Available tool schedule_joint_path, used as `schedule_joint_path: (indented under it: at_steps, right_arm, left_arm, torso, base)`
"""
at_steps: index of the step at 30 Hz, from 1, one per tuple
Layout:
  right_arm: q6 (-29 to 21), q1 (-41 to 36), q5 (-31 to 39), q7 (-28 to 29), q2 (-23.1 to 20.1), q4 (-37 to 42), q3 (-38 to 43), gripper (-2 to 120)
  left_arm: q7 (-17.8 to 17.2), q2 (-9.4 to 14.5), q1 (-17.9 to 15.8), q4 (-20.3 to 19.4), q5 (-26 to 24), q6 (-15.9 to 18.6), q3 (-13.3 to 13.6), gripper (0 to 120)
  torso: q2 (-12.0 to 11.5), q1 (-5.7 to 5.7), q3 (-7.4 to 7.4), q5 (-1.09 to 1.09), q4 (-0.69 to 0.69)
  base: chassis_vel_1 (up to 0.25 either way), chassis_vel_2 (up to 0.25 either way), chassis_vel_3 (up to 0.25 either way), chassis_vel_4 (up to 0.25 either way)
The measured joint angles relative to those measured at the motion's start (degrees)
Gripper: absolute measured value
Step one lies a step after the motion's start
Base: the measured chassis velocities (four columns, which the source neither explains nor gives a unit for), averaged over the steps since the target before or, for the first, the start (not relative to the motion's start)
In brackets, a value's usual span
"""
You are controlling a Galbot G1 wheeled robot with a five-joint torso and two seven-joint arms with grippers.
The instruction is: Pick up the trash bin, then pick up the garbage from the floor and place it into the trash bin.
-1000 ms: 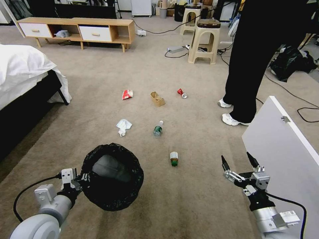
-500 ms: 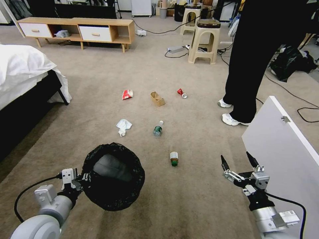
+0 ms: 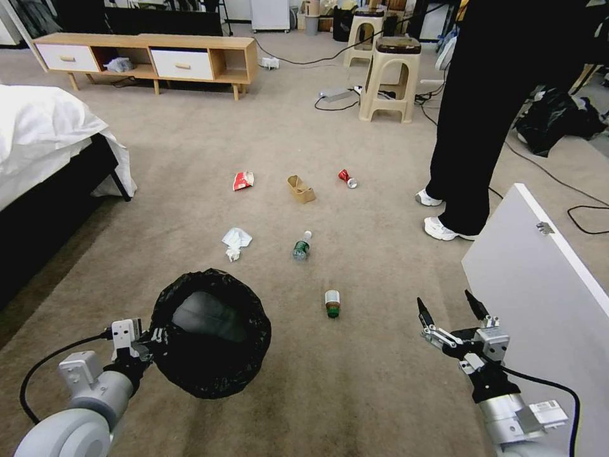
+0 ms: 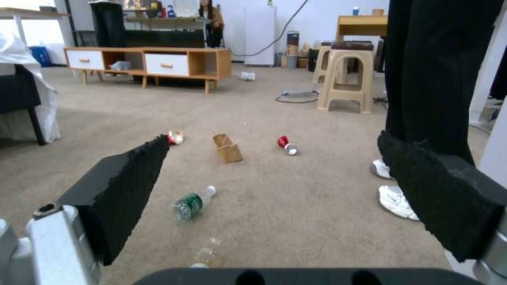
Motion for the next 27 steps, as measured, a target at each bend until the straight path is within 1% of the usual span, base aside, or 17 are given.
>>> schedule_joint_path:
  at_steps: [2, 5, 12, 15, 27]
  right_arm:
    - [0.0, 0.0, 0.0, 0.0, 0.0, 0.0, 0.0, 100]
    - [0.0, 0.1, -0.1, -0.1, 0.0, -0.2, -0.3, 100]
    - [0.2, 0.4, -0.2, -0.1, 0.1, -0.7, -0.7, 100]
    - [0.3, 0.5, -0.2, -0.1, 0.1, -0.8, -0.8, 100]
    - [0.4, 0.6, -0.2, -0.1, -0.2, -1.0, -1.2, 100]
  left_arm:
    - [0.0, 0.0, 0.0, 0.1, 0.0, 0.0, -0.1, 1]
    - [0.2, 0.0, -0.1, 0.3, 0.0, -0.1, -0.4, 1]
    - [0.4, 0.0, -0.2, 0.4, 0.0, -0.1, -0.4, 1]
    - [0.4, 0.0, -0.2, 0.5, 0.0, -0.2, -0.5, 1]
    - [0.4, -0.1, -0.4, 0.7, 0.0, -0.2, -0.3, 1]
  torso:
    - [0.0, 0.00, 0.00, 0.00, 0.00]
    - [0.0, 0.00, 0.00, 0.00, 0.01]
    - [0.0, 0.01, 0.03, 0.01, -0.01]
    - [0.0, 0.01, 0.03, -0.01, 0.00]
    - [0.0, 0.01, 0.00, 0.00, 0.00]
  base:
    - [0.000, 0.000, 0.000, 0.000]
    - [-0.121, 0.080, 0.076, -0.080]
    - [-0.183, 0.174, 0.176, -0.174]
    - [-0.108, 0.103, 0.109, -0.093]
    - [0.008, -0.013, -0.004, 0.008]
